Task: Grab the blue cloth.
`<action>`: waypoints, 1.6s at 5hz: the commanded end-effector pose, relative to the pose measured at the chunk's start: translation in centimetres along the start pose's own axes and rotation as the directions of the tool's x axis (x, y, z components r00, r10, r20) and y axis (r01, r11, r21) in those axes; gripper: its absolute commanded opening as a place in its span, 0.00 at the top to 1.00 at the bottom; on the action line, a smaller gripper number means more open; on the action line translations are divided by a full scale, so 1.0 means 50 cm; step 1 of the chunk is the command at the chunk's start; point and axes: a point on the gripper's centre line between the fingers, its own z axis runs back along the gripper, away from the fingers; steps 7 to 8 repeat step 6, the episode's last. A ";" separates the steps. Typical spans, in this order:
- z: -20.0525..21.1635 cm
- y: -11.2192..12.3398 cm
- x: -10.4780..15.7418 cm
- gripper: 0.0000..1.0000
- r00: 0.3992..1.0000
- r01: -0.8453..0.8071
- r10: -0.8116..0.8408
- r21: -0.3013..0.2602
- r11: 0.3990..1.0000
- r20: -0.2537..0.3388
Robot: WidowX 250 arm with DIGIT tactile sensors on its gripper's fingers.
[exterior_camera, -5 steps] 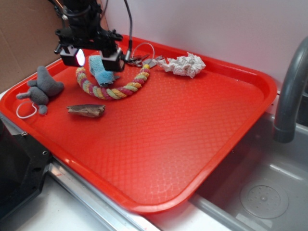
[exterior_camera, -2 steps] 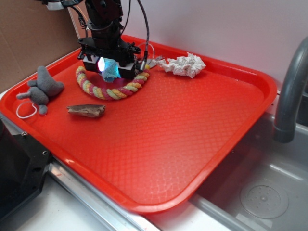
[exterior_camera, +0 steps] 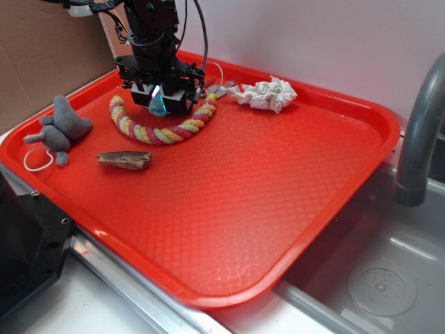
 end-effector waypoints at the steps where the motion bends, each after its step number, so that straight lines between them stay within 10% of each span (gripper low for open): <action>1: 0.160 0.010 -0.032 1.00 0.970 0.224 -0.229 -0.056 0.973 -0.080; 4: 0.334 0.046 -0.130 1.00 0.929 0.319 -0.355 -0.255 0.913 -0.106; 8: 0.310 0.038 -0.098 1.00 0.954 0.247 -0.276 -0.220 0.944 -0.116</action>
